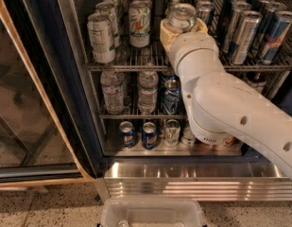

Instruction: Pick 7up can from top shelf of fridge

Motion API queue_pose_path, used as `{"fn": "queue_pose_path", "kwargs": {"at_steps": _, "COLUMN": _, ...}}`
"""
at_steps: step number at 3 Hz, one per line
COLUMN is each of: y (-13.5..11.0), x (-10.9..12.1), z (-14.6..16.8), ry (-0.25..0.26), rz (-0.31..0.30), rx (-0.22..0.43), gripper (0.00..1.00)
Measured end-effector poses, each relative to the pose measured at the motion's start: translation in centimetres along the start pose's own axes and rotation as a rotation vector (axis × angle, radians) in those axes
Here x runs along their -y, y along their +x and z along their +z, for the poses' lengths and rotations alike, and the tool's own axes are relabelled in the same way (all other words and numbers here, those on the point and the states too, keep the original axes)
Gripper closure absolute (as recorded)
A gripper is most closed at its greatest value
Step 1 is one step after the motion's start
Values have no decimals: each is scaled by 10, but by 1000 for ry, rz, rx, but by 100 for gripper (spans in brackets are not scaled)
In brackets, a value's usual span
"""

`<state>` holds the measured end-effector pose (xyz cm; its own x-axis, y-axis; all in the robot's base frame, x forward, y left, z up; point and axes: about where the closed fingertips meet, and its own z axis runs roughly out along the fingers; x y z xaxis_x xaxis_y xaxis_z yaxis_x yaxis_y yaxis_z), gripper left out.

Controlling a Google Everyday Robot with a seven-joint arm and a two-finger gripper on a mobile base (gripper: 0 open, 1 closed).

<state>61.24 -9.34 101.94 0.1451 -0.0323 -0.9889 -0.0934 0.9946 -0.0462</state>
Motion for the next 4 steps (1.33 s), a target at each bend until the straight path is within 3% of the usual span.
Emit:
{"fn": "queue_pose_path", "kwargs": {"at_steps": 3, "y": -10, "x": 8, "z": -25, "ry": 16, "rz": 12, "rx": -47, "gripper": 100}}
{"fn": "queue_pose_path", "kwargs": {"at_steps": 4, "y": -9, "x": 14, "z": -35, "ry": 18, "rz": 45, "rx": -69, "gripper": 100}}
